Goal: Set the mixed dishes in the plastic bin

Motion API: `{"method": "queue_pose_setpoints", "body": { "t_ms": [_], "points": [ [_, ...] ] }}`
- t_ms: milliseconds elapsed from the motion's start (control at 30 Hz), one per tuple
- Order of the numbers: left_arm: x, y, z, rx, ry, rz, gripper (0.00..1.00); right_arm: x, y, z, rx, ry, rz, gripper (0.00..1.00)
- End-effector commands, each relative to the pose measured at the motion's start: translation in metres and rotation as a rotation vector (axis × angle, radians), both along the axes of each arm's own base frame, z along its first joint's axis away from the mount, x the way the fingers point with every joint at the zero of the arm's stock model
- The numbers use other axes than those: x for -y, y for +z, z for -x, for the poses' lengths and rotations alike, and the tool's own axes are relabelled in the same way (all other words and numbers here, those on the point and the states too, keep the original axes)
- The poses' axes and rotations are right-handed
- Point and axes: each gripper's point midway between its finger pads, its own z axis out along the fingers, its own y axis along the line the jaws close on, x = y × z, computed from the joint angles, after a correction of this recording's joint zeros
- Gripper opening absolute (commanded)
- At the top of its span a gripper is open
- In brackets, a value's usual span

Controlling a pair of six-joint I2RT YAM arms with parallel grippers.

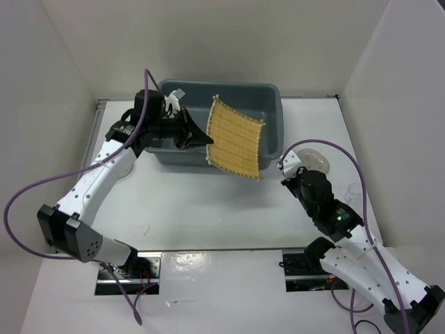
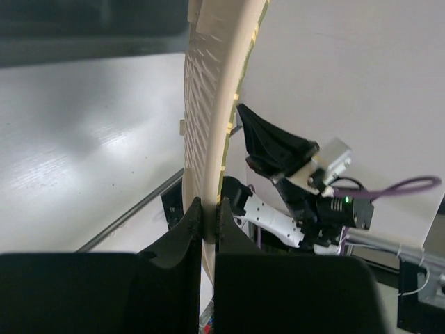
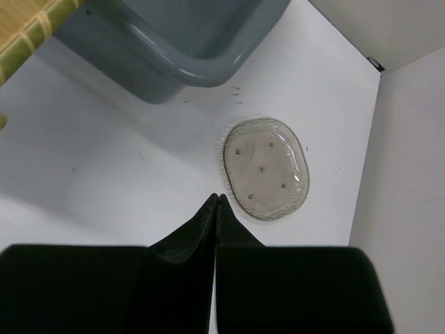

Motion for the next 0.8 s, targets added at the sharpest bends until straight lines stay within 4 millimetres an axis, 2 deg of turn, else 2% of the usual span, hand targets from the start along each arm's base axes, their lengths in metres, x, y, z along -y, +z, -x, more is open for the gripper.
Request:
{"method": "queue_pose_setpoints", "body": {
  "t_ms": [0, 33, 167, 200, 233, 267, 300, 367, 400, 433, 467, 533, 567, 633, 667, 767],
  "points": [
    [0.002, 0.046, -0.025, 0.155, -0.047, 0.089, 0.04, 0.007, 0.017, -0.009, 0.08, -0.082, -0.059, 0.0],
    [-0.005, 0.046, -0.036, 0.158, -0.025, 0.08, 0.04, 0.007, 0.017, -0.009, 0.08, -0.082, -0.059, 0.0],
    [-0.012, 0.057, -0.07, 0.181, -0.029, 0.095, 0.04, 0.008, 0.019, -0.008, 0.088, -0.082, -0.064, 0.0],
    [-0.012, 0.048, -0.083, 0.15, -0.027, 0.091, 0.04, 0.008, 0.019, -0.008, 0.088, -0.082, -0.064, 0.0],
    [-0.01, 0.049, -0.089, 0.155, -0.027, 0.092, 0.04, 0.009, 0.021, -0.007, 0.097, -0.079, -0.061, 0.0],
    [-0.013, 0.06, -0.095, 0.175, -0.033, 0.105, 0.04, 0.009, 0.017, -0.007, 0.089, -0.079, -0.056, 0.0],
    [-0.014, 0.05, -0.11, 0.153, -0.023, 0.1, 0.04, 0.011, 0.017, -0.007, 0.089, -0.088, -0.055, 0.0],
    [-0.011, 0.044, -0.12, 0.146, -0.035, 0.094, 0.04, 0.011, 0.017, -0.007, 0.09, -0.088, -0.055, 0.0],
    [-0.012, 0.038, -0.134, 0.137, -0.026, 0.092, 0.04, 0.012, 0.019, -0.007, 0.097, -0.088, -0.061, 0.0],
    [-0.011, 0.034, -0.139, 0.14, -0.029, 0.086, 0.04, 0.014, 0.019, -0.007, 0.097, -0.097, -0.06, 0.0],
    [-0.009, 0.018, -0.147, 0.109, -0.032, 0.074, 0.04, 0.014, 0.019, -0.007, 0.097, -0.097, -0.06, 0.0],
    [-0.008, 0.007, -0.155, 0.092, -0.035, 0.065, 0.04, 0.014, 0.023, -0.007, 0.112, -0.097, -0.071, 0.0],
    [-0.006, -0.007, -0.164, 0.078, -0.04, 0.053, 0.04, 0.016, 0.023, -0.008, 0.113, -0.107, -0.071, 0.0],
    [-0.005, -0.019, -0.172, 0.057, -0.036, 0.037, 0.04, 0.016, 0.023, -0.008, 0.113, -0.107, -0.071, 0.0],
    [-0.005, -0.037, -0.179, 0.024, -0.028, 0.025, 0.04, 0.016, 0.023, -0.008, 0.113, -0.107, -0.071, 0.0],
    [-0.001, -0.058, -0.194, 0.001, -0.028, 0.02, 0.04, 0.016, 0.023, -0.008, 0.113, -0.107, -0.071, 0.0]
  ]
}}
